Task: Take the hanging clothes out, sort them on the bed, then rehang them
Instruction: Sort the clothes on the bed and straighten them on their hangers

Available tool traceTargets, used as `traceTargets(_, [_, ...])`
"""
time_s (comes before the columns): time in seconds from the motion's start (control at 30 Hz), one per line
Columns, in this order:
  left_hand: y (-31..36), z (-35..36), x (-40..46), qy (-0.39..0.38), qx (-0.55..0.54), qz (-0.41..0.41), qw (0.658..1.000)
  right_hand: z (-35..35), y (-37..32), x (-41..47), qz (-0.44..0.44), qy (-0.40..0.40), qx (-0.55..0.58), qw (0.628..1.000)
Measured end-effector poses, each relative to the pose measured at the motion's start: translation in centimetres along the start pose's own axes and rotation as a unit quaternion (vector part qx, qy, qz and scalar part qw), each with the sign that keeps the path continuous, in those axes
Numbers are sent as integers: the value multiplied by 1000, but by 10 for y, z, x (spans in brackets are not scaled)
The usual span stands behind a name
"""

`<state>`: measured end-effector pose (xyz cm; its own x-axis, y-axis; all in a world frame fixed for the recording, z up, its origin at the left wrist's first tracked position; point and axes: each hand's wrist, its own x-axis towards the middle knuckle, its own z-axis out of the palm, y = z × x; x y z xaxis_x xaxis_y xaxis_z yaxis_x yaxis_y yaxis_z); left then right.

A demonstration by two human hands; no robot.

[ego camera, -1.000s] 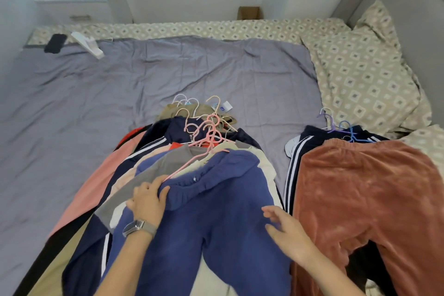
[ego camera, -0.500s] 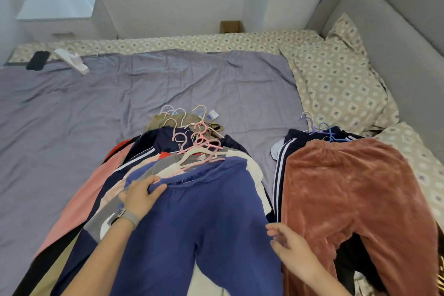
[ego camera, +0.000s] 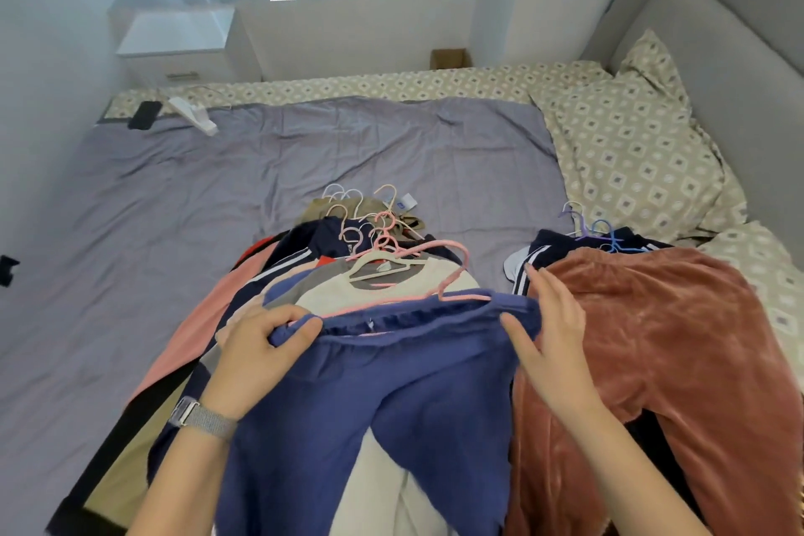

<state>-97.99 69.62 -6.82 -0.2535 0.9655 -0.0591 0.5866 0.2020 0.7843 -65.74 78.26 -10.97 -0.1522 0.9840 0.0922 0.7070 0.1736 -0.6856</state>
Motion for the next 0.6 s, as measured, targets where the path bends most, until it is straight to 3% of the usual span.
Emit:
traceTargets(0.1, [31,2,-32,-10,-19,23,1000,-28,9,-8,-37,-30,-11,999])
traceTargets(0.2, [55,14,-73,-21,4,2,1000,-50,26,-46,7,-80,-52,995])
traceTargets(0.4, [98,67,-161,46,117,-51,991,-112,49,-118,66,-56,-28,996])
traceTargets(0.6, [167,134,-247,116,79,-65,988,-209,78,-175,43,-11,-45,998])
